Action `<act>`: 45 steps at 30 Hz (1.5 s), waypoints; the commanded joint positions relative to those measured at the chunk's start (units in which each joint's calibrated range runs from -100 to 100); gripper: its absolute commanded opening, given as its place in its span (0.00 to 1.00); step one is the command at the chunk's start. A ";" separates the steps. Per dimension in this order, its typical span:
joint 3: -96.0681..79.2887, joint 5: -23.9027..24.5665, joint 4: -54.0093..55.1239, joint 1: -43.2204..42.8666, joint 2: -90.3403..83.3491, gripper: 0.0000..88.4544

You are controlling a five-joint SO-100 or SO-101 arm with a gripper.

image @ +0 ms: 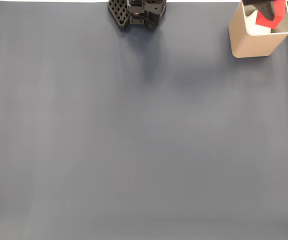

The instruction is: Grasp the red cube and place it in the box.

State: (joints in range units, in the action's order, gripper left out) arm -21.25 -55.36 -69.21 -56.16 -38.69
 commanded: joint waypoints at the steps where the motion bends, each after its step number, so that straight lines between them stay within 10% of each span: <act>1: 0.17 -0.39 -0.05 -1.80 -2.47 0.02; 45: -1.47 -0.34 7.08 -6.70 1.86 0.17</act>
State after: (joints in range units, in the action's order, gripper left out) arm -23.24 -56.53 -63.33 -62.24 -37.04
